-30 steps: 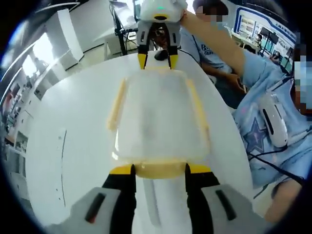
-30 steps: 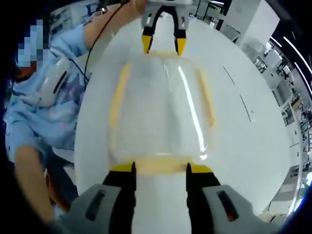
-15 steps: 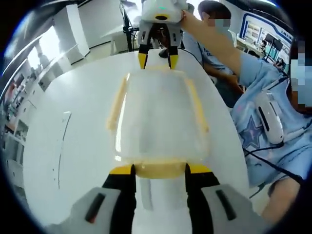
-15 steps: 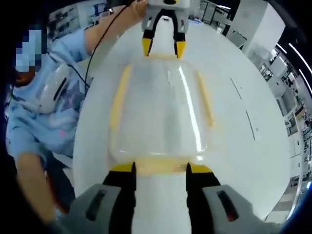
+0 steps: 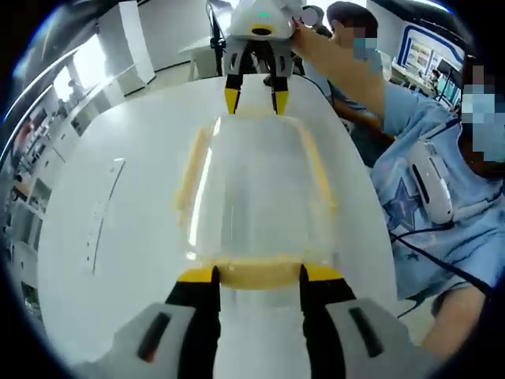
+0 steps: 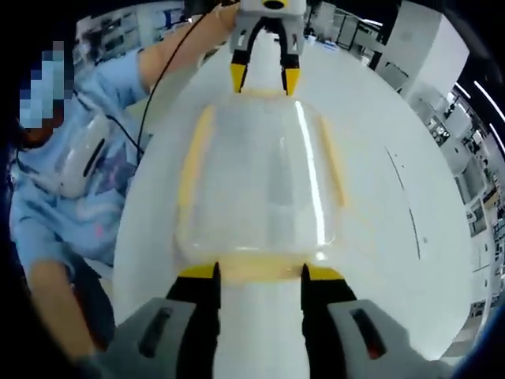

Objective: Snap each plastic latch of the storage box into its locked position after aligning the lid with the box until every specified latch is closed and the lid sits flush.

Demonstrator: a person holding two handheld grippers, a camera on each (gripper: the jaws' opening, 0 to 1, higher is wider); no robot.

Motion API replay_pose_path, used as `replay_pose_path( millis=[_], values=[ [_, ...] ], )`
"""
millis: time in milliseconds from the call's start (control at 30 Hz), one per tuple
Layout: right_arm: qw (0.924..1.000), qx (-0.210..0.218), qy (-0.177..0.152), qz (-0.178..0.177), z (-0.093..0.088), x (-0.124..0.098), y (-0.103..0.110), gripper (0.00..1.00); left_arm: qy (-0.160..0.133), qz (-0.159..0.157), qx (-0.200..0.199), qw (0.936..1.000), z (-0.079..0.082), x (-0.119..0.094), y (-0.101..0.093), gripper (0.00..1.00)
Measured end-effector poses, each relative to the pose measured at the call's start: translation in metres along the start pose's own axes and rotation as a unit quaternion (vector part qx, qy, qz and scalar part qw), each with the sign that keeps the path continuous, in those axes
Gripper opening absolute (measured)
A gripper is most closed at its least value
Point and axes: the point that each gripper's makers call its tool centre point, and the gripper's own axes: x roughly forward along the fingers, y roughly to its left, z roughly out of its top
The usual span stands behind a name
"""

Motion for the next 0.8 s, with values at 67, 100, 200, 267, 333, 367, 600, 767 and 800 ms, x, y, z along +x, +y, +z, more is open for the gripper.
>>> replay_pose_path(
  millis=[67,100,200,267,333,367,600,767,800],
  values=[
    [1.0000,-0.002,-0.003,0.002,0.003,0.002,-0.001,0.39,0.001,0.000,-0.003,1.0000,-0.003,-0.003,0.000,0.39],
    [1.0000,-0.002,-0.005,0.003,0.004,0.003,-0.001,0.39,0.002,-0.001,-0.005,1.0000,-0.005,-0.003,-0.001,0.39],
    [0.9999,-0.005,-0.009,0.006,0.007,0.006,-0.001,0.39,0.004,-0.002,-0.009,1.0000,-0.008,-0.007,-0.001,0.39],
    [0.9999,-0.005,-0.011,0.007,0.009,0.006,0.000,0.39,0.002,-0.003,-0.009,0.9999,-0.009,-0.009,-0.001,0.39],
    [0.9999,-0.006,-0.014,0.006,0.012,0.006,-0.001,0.39,0.001,-0.003,-0.009,0.9999,-0.011,-0.010,-0.001,0.39],
    [0.9998,-0.008,-0.015,0.005,0.014,0.005,-0.001,0.39,0.000,-0.003,-0.010,0.9999,-0.012,-0.010,-0.002,0.39],
    [0.9996,-0.011,-0.024,0.010,0.019,0.010,0.001,0.39,-0.005,-0.004,-0.012,0.9999,-0.021,-0.011,-0.005,0.39],
    [0.9993,-0.014,-0.030,0.015,0.023,0.016,0.001,0.39,-0.006,-0.006,-0.018,0.9998,-0.027,-0.010,-0.005,0.39],
    [0.9993,-0.014,-0.031,0.014,0.023,0.017,0.000,0.39,-0.006,-0.006,-0.019,0.9998,-0.028,-0.009,-0.005,0.39]
  ],
)
